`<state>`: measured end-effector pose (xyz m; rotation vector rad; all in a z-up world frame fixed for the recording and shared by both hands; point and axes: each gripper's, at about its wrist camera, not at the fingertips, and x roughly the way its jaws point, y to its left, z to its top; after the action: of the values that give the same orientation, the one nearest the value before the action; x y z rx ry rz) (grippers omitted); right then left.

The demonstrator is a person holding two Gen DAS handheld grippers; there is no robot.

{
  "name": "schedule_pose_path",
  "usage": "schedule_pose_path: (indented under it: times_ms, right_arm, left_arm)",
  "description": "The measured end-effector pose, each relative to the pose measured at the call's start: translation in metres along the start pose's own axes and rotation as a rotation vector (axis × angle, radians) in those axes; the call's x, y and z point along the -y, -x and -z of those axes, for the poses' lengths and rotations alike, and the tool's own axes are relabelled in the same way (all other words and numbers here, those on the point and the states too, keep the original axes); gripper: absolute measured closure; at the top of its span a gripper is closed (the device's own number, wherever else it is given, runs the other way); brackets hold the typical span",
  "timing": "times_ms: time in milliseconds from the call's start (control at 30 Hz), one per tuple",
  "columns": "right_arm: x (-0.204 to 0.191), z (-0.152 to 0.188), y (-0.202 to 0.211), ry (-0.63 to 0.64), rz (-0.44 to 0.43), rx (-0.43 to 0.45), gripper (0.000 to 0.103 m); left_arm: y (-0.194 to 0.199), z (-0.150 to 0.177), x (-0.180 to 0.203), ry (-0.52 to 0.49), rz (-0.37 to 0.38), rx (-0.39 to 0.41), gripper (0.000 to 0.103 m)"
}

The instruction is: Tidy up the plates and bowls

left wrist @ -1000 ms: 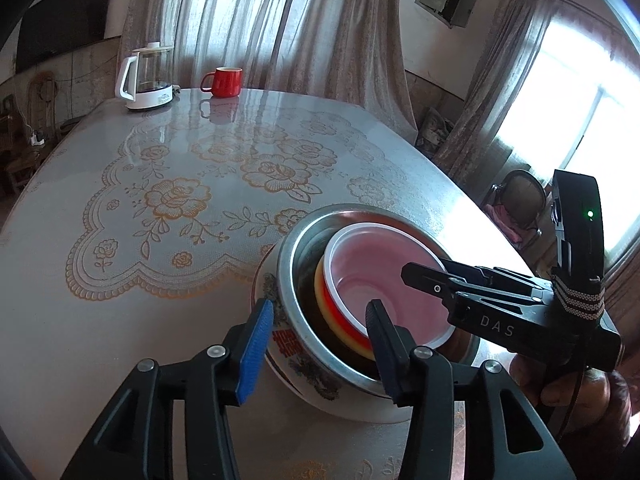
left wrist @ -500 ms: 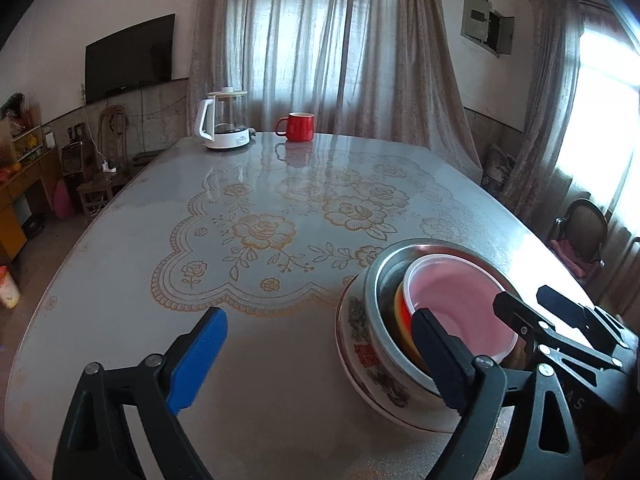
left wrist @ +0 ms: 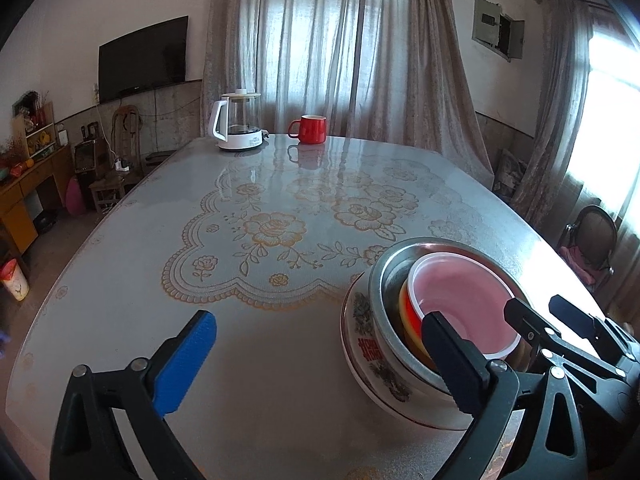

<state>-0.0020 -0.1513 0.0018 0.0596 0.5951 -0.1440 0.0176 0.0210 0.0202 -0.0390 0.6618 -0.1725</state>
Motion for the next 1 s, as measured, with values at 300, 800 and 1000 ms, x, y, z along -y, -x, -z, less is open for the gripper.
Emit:
schedule_pose_path:
  times_ms: [300, 800, 1000]
  right_arm:
    - [-0.0007, -0.0005, 0.0, -0.001, -0.006, 0.001, 0.038]
    - [-0.0004, -0.0016, -0.0008, -0.003, -0.008, 0.004, 0.038]
    - [0.0002, -0.0029, -0.0012, -0.005, -0.01, 0.003, 0.037]
  left_arm:
    - [0.0027, 0.0011, 0.0026, -0.003, -0.044, 0.007, 0.0]
    - [0.001, -0.0012, -0.0001, 0.012, -0.079, 0.018, 0.0]
    - [-0.0006, -0.0023, 0.0002, 0.006, -0.076, 0.014, 0.0]
